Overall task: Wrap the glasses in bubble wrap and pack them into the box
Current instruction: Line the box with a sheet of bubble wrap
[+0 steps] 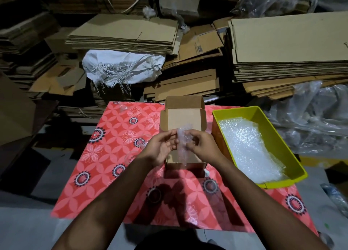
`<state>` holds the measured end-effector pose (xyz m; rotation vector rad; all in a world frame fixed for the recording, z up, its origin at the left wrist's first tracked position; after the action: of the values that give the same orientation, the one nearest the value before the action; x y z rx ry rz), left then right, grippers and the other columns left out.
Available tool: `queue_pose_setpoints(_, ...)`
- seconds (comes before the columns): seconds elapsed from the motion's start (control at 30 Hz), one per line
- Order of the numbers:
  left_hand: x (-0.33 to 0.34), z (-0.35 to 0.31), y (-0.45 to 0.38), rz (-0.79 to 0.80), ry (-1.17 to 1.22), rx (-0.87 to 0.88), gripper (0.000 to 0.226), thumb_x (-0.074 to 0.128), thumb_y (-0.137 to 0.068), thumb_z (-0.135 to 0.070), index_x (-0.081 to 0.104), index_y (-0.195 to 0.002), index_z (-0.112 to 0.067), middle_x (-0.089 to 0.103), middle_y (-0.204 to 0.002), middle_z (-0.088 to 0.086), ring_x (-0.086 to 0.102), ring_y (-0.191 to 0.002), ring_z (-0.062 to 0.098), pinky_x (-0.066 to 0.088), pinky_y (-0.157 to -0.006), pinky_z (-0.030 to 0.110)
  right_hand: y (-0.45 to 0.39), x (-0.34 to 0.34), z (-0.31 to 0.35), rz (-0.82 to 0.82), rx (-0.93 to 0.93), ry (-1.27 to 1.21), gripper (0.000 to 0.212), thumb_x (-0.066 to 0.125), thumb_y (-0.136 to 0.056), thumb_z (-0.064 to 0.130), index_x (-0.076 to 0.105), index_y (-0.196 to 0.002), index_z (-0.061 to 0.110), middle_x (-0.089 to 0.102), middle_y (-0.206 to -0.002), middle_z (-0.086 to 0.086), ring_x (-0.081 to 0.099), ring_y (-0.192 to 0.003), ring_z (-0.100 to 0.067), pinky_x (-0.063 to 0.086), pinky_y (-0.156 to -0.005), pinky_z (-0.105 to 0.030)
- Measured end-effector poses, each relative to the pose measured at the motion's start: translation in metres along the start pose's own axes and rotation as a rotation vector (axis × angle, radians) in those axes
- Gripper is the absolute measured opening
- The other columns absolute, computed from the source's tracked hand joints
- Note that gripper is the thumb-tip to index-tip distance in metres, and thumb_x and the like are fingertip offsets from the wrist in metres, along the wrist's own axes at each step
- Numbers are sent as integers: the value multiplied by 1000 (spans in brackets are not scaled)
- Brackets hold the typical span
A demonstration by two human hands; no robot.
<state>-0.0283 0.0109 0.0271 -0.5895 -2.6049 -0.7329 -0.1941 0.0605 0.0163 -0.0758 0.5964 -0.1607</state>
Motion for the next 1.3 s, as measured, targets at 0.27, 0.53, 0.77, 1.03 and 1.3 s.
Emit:
queue_pose_setpoints(0.27,7,9,8,113,-267,110,44,72,-85,-4,60,-126,-1,71,-118,17,68,-111,31,52,-101,47,-4,-11,12,84,295,-715,39,43,-87,-16,69,-109,3,69,-82,-11,62,-65,-15,53,-59,-24)
queue_pose_setpoints(0.53,-24,5,-5,-221,-298,166,40,72,-90,-8,59,-126,1,66,-120,3,63,-106,15,38,-112,39,1,-50,-25,-196,485,-523,38,50,-93,-3,44,-121,22,52,-81,-7,49,-51,-11,37,-43,-21)
queue_pose_setpoints(0.77,-39,11,-23,-290,-409,145,36,67,-91,0,59,-126,-3,63,-105,-7,59,-97,18,45,-88,23,8,-47,-36,-306,401,-52,48,72,-82,7,41,-116,20,64,-73,-2,61,-58,-16,39,-44,-12)
queue_pose_setpoints(1.03,-54,13,-34,-425,-528,162,77,82,-81,-11,42,-143,8,46,-148,24,53,-124,28,46,-101,35,-1,-36,-59,-283,493,-32,51,94,-64,20,60,-102,18,63,-79,1,55,-63,-9,39,-47,-9)
queue_pose_setpoints(1.3,-66,22,-59,-365,-561,43,45,68,-92,-10,55,-133,3,59,-130,31,63,-112,38,53,-93,45,-17,-20,-70,-108,530,-26,45,74,-88,26,50,-126,21,67,-91,-2,65,-70,-16,51,-60,-25)
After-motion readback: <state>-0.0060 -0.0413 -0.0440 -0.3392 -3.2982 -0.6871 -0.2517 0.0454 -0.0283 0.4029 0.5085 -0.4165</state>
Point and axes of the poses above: each hand's wrist, its own y-axis away from the middle knuckle, its own x-axis out of the palm, z = x × y, the point moved 2 cm from there along -y, towards the middle knuckle
